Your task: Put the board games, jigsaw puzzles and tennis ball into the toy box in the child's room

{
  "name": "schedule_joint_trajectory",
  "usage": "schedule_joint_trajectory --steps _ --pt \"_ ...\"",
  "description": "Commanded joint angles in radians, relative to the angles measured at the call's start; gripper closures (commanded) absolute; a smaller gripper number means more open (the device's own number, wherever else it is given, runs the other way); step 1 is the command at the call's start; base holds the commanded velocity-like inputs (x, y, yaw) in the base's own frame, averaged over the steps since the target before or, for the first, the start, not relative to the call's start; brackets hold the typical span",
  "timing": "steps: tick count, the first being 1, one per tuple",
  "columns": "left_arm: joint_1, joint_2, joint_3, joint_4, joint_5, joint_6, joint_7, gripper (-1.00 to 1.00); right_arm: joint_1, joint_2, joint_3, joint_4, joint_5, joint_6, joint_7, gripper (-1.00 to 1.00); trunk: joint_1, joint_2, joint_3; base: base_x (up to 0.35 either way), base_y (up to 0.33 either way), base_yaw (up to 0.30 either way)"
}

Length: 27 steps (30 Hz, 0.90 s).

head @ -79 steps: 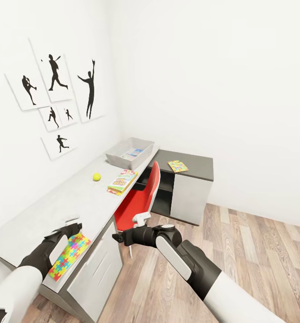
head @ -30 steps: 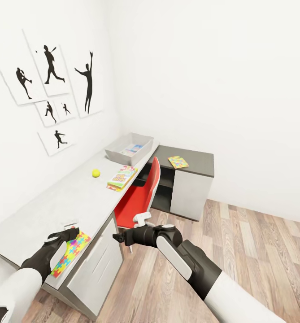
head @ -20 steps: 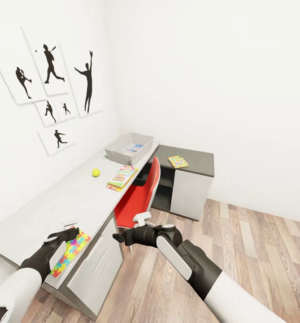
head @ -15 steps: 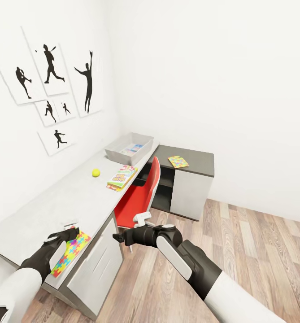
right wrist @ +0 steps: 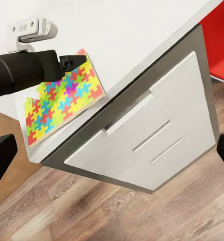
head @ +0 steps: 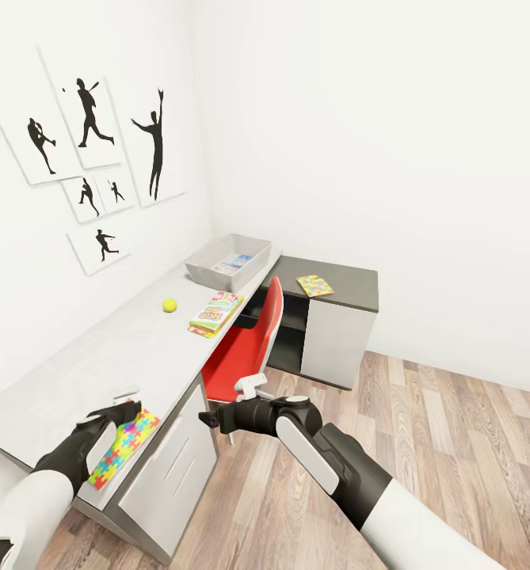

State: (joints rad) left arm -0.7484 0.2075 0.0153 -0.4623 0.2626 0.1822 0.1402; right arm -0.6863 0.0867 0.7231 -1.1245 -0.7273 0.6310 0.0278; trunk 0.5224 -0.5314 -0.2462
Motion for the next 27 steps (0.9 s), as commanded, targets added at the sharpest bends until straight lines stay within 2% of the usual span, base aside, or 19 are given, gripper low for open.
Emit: schedule_joint_trajectory --steps 1,10,27 --pt "-0.001 0.001 0.000 -0.002 0.009 0.021 0.002 -1.00 -0.001 0.000 0.000 -0.001 0.002 0.004 0.003 -1.00 0.000 -0.002 -0.002 0.000 0.000 0.000" --pt "-0.006 -0.004 0.001 -0.003 0.009 0.069 0.004 -1.00 -0.001 -0.001 0.000 -0.004 0.003 0.004 0.003 -1.00 0.000 -0.002 -0.002 0.000 0.000 0.000" --pt "-0.014 -0.015 0.002 -0.007 0.010 0.089 0.004 -1.00 -0.001 -0.001 0.000 0.002 0.003 0.004 0.003 -1.00 0.000 -0.002 -0.002 0.000 0.000 0.000"
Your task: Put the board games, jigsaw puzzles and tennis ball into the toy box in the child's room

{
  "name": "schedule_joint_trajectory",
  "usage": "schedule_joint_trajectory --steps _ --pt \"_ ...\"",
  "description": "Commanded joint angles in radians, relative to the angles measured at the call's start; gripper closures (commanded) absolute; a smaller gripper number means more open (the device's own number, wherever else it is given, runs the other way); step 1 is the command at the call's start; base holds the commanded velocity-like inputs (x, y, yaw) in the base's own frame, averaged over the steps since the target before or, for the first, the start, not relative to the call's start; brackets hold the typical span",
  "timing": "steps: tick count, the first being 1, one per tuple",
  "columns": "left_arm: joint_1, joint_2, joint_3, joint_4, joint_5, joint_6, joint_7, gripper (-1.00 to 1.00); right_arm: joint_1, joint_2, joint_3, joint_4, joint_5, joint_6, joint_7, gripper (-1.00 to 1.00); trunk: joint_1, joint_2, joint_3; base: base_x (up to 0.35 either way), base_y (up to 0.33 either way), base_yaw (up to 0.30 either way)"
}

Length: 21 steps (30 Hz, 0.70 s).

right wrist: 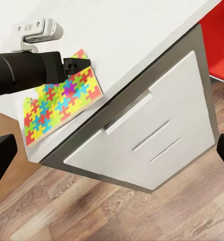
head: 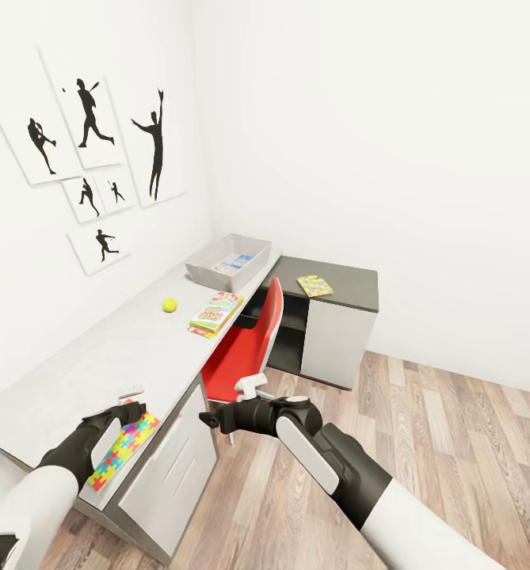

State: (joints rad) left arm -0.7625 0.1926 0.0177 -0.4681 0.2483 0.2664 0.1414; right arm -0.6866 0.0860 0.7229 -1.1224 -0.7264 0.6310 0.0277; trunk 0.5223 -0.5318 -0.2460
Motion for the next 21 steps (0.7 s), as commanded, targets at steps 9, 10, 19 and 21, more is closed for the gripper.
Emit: schedule_joint_trajectory --steps 9,10,19,21 --pt "0.000 0.001 -0.001 -0.001 0.023 -0.004 0.001 -1.00 -0.001 0.000 0.000 -0.001 0.002 0.004 0.003 -1.00 0.001 -0.001 -0.002 0.000 0.000 0.000" --pt "0.000 0.002 -0.001 -0.001 0.023 -0.005 0.001 -1.00 -0.001 0.000 0.000 0.000 0.002 0.004 0.003 -1.00 0.001 -0.001 -0.002 0.000 0.000 0.000" --pt "0.000 0.002 -0.001 -0.001 0.023 -0.005 0.001 -1.00 -0.001 0.001 0.001 0.001 0.002 0.004 0.003 -1.00 0.001 -0.001 -0.002 -0.010 0.000 0.000" --pt "0.000 0.002 -0.001 -0.001 0.023 -0.006 0.000 -1.00 -0.001 0.001 0.001 0.001 0.002 0.004 0.003 -1.00 0.001 -0.001 -0.002 -0.108 0.000 0.000"
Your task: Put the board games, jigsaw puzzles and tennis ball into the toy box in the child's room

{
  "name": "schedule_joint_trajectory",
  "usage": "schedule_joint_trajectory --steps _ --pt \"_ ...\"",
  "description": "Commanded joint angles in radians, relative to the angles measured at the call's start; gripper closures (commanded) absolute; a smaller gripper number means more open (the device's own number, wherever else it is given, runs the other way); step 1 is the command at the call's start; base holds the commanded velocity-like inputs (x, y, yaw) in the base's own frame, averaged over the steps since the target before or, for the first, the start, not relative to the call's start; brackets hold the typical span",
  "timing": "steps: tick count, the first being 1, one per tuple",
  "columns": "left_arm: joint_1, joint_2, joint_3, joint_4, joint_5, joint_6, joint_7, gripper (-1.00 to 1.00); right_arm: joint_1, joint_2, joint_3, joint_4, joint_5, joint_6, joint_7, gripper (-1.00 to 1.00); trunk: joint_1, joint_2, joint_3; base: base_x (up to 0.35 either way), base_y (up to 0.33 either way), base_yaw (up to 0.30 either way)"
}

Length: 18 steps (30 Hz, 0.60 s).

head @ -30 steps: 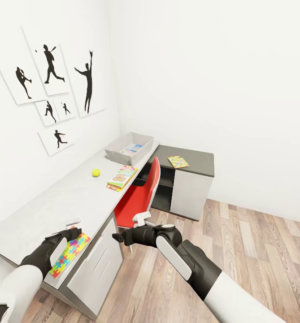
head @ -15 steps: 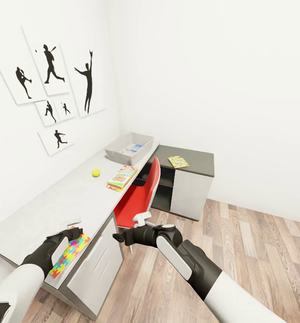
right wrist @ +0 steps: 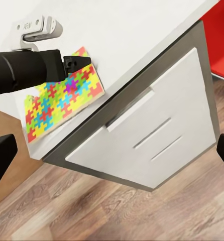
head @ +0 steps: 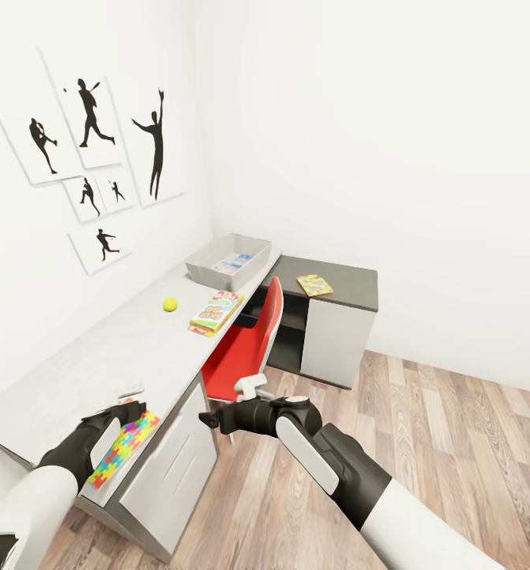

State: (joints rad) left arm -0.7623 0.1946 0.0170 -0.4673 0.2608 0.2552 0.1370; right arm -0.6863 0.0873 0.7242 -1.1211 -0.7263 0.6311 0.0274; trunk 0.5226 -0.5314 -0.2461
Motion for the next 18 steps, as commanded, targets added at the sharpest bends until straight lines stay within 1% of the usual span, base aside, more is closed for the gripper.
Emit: schedule_joint_trajectory --steps 1,12,18 --pt "0.000 0.000 0.000 -0.002 0.011 0.006 0.004 -1.00 -0.001 0.000 0.000 0.000 0.002 0.004 0.003 -1.00 0.000 -0.002 -0.002 -0.083 0.000 0.000" --pt "0.000 0.000 0.000 -0.002 0.011 0.006 0.004 -1.00 -0.001 0.000 0.000 0.000 0.002 0.004 0.003 -1.00 0.000 -0.002 -0.002 -0.019 0.000 0.000" --pt "0.000 0.000 0.000 -0.002 0.012 0.006 0.004 -1.00 -0.001 0.000 0.000 0.000 0.002 0.004 0.003 -1.00 0.000 -0.002 -0.002 -0.107 0.000 0.000"
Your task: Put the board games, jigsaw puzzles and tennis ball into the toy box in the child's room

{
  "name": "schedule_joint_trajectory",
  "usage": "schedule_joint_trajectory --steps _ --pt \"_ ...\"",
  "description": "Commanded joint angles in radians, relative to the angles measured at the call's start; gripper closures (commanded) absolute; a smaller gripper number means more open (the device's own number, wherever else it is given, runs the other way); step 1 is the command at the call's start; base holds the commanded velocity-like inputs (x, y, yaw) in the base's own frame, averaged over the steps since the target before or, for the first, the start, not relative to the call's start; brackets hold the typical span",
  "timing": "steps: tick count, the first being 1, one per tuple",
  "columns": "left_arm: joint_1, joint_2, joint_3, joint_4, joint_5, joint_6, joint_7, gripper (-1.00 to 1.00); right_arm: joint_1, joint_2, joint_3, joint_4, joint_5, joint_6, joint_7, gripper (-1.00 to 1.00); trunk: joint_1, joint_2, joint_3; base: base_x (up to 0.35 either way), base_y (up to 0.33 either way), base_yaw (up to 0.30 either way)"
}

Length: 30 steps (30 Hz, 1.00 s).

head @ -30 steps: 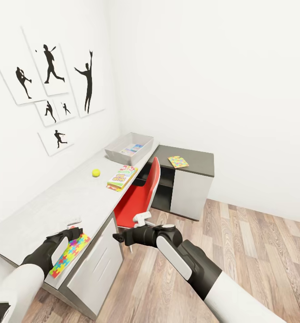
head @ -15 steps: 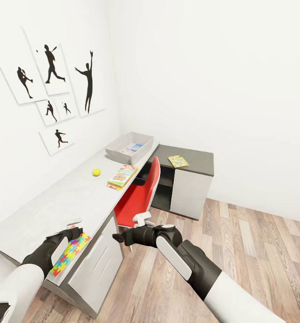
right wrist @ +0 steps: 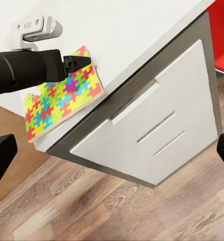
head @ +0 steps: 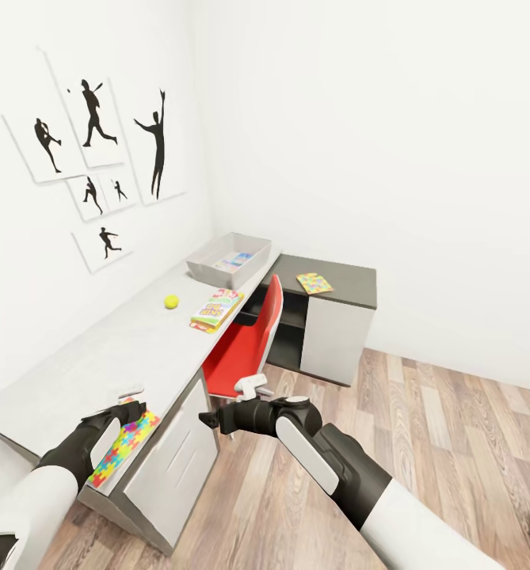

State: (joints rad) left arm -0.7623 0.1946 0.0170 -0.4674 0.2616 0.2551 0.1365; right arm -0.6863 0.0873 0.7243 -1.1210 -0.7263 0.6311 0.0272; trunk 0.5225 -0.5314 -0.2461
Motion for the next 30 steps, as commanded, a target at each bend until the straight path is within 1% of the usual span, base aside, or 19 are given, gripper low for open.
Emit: schedule_joint_trajectory --steps 1,19,26,30 --pt "0.000 0.000 0.000 -0.002 0.011 0.006 0.005 -1.00 -0.001 0.000 0.000 0.000 0.002 0.004 0.003 -1.00 0.000 -0.002 -0.002 -0.037 0.000 0.000" --pt "0.000 0.000 0.000 -0.002 0.018 0.006 0.004 -1.00 -0.001 0.000 0.000 0.000 0.002 0.004 0.003 -1.00 0.000 -0.002 -0.002 -0.073 -0.016 0.000" --pt "0.000 0.000 0.000 -0.002 0.018 0.006 0.004 -1.00 -0.001 0.000 0.000 0.000 0.002 0.004 0.003 -1.00 0.000 -0.002 -0.002 -0.186 -0.109 0.000" --pt "0.000 0.000 0.000 -0.002 0.019 0.006 0.004 -1.00 -0.001 0.000 0.000 0.000 0.002 0.004 0.003 -1.00 0.000 -0.002 -0.002 -0.084 -0.050 0.000"
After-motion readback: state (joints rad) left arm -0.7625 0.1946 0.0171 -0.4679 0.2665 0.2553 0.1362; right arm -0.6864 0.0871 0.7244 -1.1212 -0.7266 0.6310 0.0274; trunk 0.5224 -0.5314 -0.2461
